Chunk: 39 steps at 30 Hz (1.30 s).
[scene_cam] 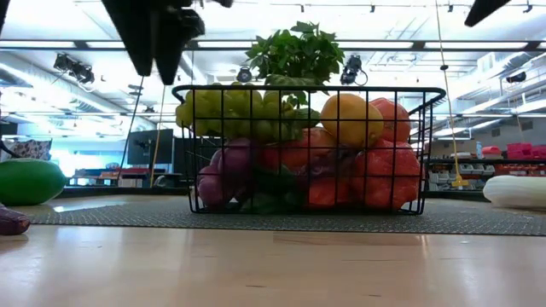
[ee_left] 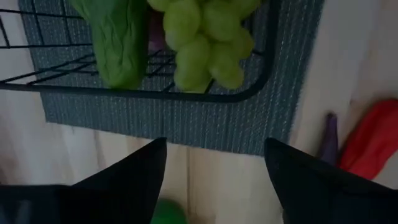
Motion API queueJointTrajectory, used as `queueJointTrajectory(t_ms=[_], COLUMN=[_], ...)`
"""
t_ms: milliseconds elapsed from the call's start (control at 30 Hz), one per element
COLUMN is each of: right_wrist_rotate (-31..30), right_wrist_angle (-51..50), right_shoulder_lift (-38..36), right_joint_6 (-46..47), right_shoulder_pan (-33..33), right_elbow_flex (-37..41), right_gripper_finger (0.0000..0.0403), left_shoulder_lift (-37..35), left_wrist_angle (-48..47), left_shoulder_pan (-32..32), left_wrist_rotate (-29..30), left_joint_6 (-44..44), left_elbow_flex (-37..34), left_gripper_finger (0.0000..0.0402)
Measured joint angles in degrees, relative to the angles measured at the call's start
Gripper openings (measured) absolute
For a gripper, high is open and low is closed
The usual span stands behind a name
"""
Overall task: Build produce basket
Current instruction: Put the lime into the wire basket
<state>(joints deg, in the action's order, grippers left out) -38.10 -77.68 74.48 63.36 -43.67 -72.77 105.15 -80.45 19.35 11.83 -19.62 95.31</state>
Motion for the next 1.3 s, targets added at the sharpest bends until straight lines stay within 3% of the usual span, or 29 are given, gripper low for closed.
queueJointTrajectory(t_ms=[200,433,700,833,1000,1167,1300], right_wrist_rotate=[-5.5,-11.1,-13.3,-13.4,-14.8,-15.0,-15.0], right_wrist_angle=[7.8,17.9,32.5,38.9,40.1,42.2,42.5], right_shoulder_lift=[0.0,0.0,0.0,0.2,0.2,0.2,0.2], right_joint_6=[-0.5,-0.9,-2.1,-5.0,-6.1,-8.9,-10.5], right_shoulder_pan=[-0.1,-0.1,0.0,0.9,2.1,2.3,2.3], right_elbow_flex=[4.1,8.9,16.2,19.3,19.8,19.8,19.8], right_gripper_finger=[0.0348,0.0348,0.0348,0.0348,0.0348,0.0348,0.0348], left_shoulder_lift=[-4.2,-12.6,-17.5,-22.6,-30.6,-37.5,-42.1], left_wrist_angle=[1.8,-2.7,-8.1,-1.8,4.2,-1.8,-1.9], left_shoulder_pan=[1.3,0.5,-0.7,-0.8,-2.1,-7.8,-13.1], left_wrist_rotate=[0.7,7.8,9.7,7.0,3.4,1.3,-3.2], left_joint_6=[-5.5,-14.5,-21.5,-24.1,-29.8,-43.8,-47.7], left_elbow_flex=[0.0,-0.1,-2.1,-10.8,-24.3,-36.2,-45.1], left_gripper_finger=[0.0274,0.0271,0.0241,0.0226,0.021,0.0204,0.0217])
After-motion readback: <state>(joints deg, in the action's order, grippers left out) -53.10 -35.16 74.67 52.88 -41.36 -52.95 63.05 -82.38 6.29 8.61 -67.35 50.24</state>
